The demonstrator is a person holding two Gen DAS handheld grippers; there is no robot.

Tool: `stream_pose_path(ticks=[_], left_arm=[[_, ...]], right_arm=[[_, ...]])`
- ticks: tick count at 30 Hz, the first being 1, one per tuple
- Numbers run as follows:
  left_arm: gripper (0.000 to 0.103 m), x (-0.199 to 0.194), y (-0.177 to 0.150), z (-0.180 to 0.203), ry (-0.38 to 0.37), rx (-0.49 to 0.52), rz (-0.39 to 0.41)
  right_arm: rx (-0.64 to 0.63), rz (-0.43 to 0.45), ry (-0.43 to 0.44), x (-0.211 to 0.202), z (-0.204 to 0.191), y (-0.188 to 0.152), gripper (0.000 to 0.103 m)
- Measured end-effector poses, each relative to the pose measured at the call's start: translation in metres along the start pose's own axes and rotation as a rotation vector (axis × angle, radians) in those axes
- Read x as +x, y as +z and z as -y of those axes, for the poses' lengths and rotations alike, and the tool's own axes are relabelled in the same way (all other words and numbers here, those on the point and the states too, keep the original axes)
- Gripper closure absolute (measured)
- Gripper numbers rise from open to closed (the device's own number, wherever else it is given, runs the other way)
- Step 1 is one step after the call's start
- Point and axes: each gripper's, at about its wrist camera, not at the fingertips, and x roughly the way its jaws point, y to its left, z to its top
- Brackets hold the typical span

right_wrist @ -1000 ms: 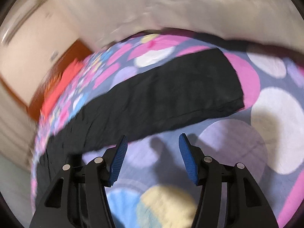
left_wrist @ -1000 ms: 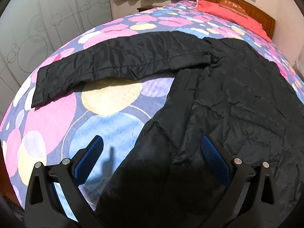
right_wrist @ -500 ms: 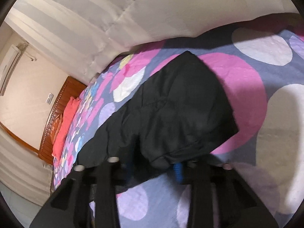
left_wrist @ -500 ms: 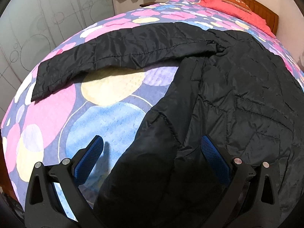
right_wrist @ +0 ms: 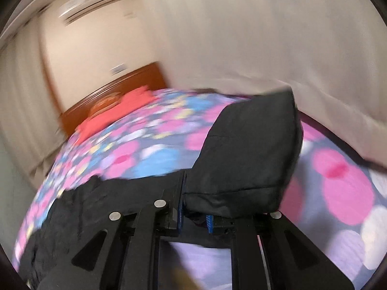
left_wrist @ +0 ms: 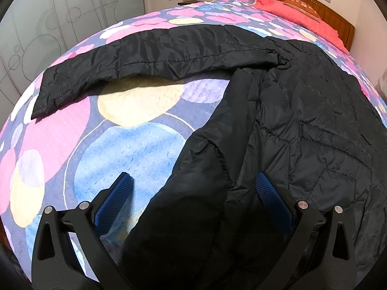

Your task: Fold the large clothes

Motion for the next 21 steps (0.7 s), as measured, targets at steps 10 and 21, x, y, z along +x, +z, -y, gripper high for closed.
stream_pose_path(ticks=[10,21], left_arm=[[0.002,0.003,-0.001,-0.002,-0.018,-0.009,-0.002],[0.002,0.003,-0.002,-0.001,-0.021,-0.011,0.000]], right_arm=[[-0.246,-0.112,0.257,0.032,-0.182,-0.037,0.089],[-0.509,-0.386,0.362,0.083,-0.300,-0.140,0.088]])
